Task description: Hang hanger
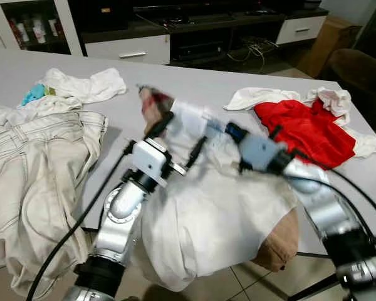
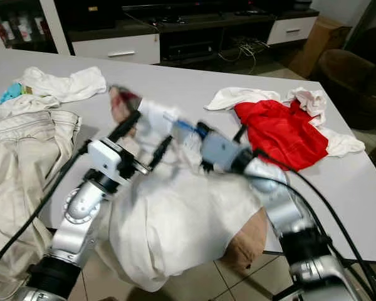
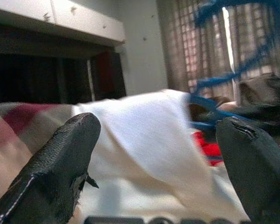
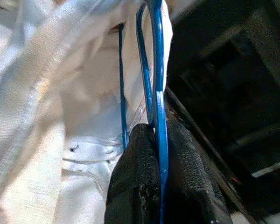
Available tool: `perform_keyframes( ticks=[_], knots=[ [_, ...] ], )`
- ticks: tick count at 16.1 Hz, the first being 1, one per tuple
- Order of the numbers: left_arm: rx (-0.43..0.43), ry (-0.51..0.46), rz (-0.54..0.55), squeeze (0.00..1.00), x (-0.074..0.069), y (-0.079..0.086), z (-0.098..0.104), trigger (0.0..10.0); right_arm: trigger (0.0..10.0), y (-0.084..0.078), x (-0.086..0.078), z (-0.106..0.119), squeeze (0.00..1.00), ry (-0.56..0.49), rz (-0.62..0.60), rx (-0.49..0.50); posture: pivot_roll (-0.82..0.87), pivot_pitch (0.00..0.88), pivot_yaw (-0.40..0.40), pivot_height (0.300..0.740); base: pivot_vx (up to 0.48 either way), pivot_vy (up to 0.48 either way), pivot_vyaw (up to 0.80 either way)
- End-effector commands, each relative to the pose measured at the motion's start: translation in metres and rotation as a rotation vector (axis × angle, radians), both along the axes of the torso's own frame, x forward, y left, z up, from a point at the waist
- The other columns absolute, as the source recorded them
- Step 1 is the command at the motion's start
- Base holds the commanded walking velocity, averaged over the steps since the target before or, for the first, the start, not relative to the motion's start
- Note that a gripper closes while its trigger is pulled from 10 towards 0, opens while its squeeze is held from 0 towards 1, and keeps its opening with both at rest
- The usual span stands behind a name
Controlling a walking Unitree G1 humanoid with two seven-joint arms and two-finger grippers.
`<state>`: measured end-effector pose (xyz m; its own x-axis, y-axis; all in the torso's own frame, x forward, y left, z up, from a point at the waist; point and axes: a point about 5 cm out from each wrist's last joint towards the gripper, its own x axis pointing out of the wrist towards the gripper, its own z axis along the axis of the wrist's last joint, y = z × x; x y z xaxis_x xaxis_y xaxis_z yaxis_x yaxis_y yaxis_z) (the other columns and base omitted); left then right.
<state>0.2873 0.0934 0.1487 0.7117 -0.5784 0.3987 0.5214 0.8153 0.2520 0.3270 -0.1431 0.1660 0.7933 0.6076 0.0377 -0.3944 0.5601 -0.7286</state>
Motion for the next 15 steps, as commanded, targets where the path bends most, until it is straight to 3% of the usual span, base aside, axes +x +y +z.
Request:
perform_keyframes(
  ticks=[1, 4, 5, 8, 10, 15],
  knots=[
    [0.005, -0.006, -0.016, 1.00, -0.002, -0.004, -0.001, 10.0, 0.0, -0.009, 0.008, 0.009, 0.00, -0.025, -0.073, 0.025, -0.02, 0.000, -0.045, 0.740, 0.000, 0.000, 0.00],
    [0.007, 0.010, 0.018, 1.00, 0.001, -0.002, -0.002, 10.0, 0.0, -0.007, 0.008, 0.015, 0.00, -0.043, -0.049, 0.043, -0.02, 0.000, -0.047, 0.740, 0.000, 0.000, 0.00],
    [0.022, 0.016, 0.053, 0.00, 0.004, 0.001, -0.004, 10.0, 0.0, 0.001, 0.002, 0.015, 0.00, -0.052, 0.018, 0.031, -0.02, 0.000, -0.051, 0.740, 0.000, 0.000, 0.00],
    [0.019, 0.025, 0.081, 0.00, 0.007, 0.004, -0.004, 10.0, 0.0, 0.012, -0.008, 0.012, 0.00, -0.058, 0.091, 0.045, -0.01, 0.000, -0.055, 0.740, 0.000, 0.000, 0.00],
    [0.013, 0.043, 0.066, 0.00, 0.007, 0.002, -0.006, 10.0, 0.0, 0.017, -0.012, 0.009, 0.00, -0.073, 0.117, 0.002, -0.01, 0.000, -0.053, 0.740, 0.000, 0.000, 0.00],
    [0.006, 0.058, 0.026, 0.00, 0.003, -0.006, -0.008, 10.0, 0.0, 0.018, -0.010, 0.006, 0.00, -0.082, 0.062, -0.027, -0.03, 0.000, -0.038, 0.740, 0.000, 0.000, 0.00]
  ],
)
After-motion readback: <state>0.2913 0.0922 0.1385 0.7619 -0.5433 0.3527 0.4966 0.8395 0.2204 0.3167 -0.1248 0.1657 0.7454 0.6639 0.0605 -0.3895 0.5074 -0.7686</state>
